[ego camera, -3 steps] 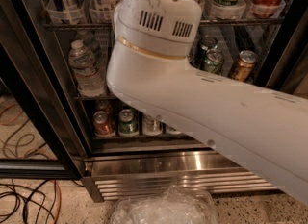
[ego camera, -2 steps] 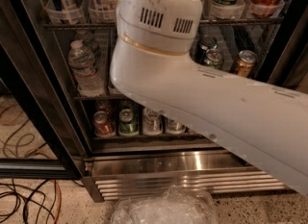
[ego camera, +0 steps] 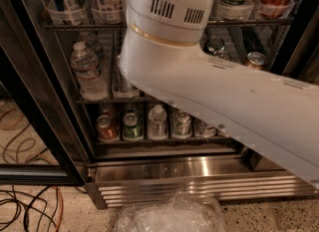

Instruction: Pick pepsi can from top shelf of fridge

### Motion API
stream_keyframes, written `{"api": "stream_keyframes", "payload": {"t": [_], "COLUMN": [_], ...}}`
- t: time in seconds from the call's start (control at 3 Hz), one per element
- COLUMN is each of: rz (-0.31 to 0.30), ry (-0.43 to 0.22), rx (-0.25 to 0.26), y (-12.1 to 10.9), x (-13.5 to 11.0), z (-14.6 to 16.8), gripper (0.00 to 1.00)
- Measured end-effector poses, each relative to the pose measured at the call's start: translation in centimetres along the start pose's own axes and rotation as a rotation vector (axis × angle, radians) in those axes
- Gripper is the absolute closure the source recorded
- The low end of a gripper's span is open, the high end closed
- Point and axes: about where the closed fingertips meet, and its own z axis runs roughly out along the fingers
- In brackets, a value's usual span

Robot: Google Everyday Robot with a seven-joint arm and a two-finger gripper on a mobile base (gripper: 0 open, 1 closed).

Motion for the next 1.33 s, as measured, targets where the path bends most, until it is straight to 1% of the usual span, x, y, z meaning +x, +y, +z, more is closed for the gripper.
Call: {"api": "stream_keyframes", "payload": {"t": [0.33,1.0,1.33], "rz": [0.014,0.049,0.053], "ry": [0.004,0.032,0.029], "rx": [-0.004,-0.005,0.006], "y": [0.0,0.0,-0.1], "x": [0.1,1.6,1.8], "z": [1.2,2.9,3.6], "gripper": [0.47,0.47,0.48]}}
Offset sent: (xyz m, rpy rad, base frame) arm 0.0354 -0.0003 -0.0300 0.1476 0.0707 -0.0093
